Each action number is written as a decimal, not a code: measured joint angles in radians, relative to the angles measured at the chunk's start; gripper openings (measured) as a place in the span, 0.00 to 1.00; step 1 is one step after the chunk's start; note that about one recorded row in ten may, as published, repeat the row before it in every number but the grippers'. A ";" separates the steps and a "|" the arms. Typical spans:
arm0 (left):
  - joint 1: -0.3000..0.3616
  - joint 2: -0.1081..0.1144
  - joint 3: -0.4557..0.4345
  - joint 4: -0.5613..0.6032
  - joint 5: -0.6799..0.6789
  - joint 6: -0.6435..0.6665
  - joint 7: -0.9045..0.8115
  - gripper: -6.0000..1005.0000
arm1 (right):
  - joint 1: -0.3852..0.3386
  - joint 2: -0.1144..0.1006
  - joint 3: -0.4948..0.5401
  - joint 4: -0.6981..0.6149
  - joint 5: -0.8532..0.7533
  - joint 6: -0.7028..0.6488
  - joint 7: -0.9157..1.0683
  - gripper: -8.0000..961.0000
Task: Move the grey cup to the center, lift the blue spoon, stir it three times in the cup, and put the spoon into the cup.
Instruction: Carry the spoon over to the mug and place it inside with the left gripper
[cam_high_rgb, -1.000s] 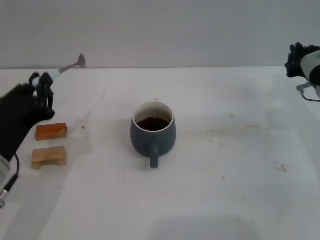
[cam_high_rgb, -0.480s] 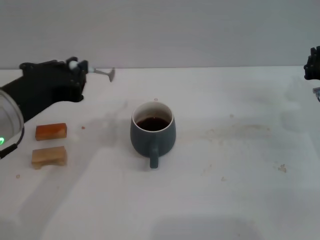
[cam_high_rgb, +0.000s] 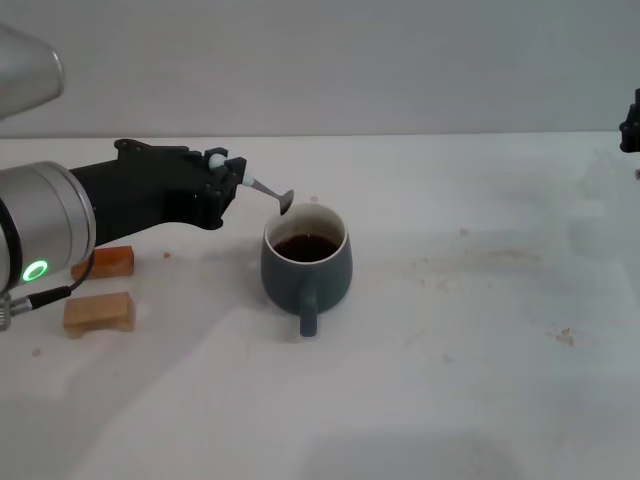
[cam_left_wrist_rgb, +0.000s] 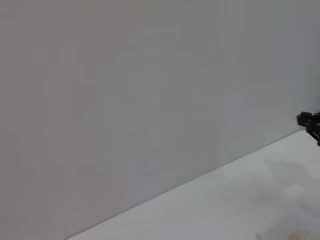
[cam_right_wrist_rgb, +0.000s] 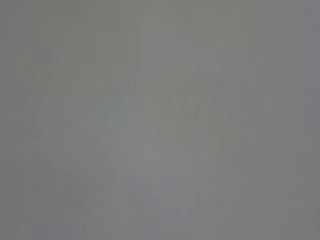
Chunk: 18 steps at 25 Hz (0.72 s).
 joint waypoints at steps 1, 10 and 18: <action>-0.009 0.000 -0.007 0.000 -0.005 -0.015 0.002 0.15 | 0.001 0.000 0.003 -0.002 0.000 -0.005 0.000 0.07; -0.101 -0.003 -0.035 0.053 -0.013 -0.115 0.022 0.15 | 0.004 0.001 0.010 -0.006 0.000 -0.012 0.004 0.07; -0.181 -0.003 -0.040 0.172 -0.013 -0.118 0.051 0.15 | -0.004 0.000 0.011 -0.003 0.000 -0.013 0.005 0.07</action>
